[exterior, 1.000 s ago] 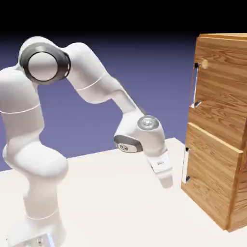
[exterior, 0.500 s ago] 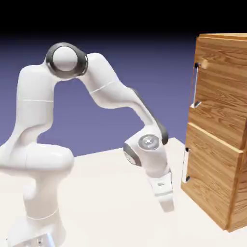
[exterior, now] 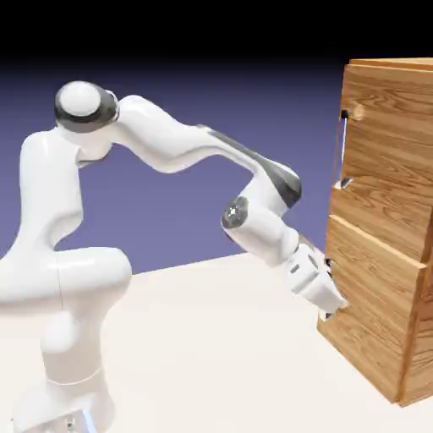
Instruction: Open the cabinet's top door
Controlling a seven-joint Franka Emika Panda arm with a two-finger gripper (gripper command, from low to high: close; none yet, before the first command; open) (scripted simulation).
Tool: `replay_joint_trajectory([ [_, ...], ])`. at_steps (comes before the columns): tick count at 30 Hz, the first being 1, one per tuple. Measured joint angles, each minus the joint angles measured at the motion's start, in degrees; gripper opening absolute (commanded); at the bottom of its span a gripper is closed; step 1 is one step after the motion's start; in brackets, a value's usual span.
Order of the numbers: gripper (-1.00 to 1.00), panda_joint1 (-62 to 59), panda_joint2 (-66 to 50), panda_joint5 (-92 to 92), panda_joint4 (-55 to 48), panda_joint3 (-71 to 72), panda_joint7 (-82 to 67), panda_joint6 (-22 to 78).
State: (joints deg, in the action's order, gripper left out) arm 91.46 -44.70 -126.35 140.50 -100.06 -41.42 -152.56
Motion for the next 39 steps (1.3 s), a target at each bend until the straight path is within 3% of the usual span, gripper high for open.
replay_joint_trajectory([
  [9, 1.00, 16.1, -13.7, -22.5, -3.6, -17.8, -14.9, 3.8],
  [15, 1.00, 8.2, -11.8, -24.5, -10.9, -12.5, -15.4, 3.8],
  [16, -1.00, 6.6, -11.4, -24.9, -12.2, -11.4, -15.5, 3.7],
  [18, -1.00, 6.6, -11.4, -24.9, -12.2, -11.4, -15.5, 3.7],
  [29, -1.00, 17.3, -7.8, -10.5, 4.1, -28.6, -17.7, 31.2],
  [39, -1.00, 15.9, -1.4, 6.7, 8.4, -42.0, -21.2, 56.1],
])
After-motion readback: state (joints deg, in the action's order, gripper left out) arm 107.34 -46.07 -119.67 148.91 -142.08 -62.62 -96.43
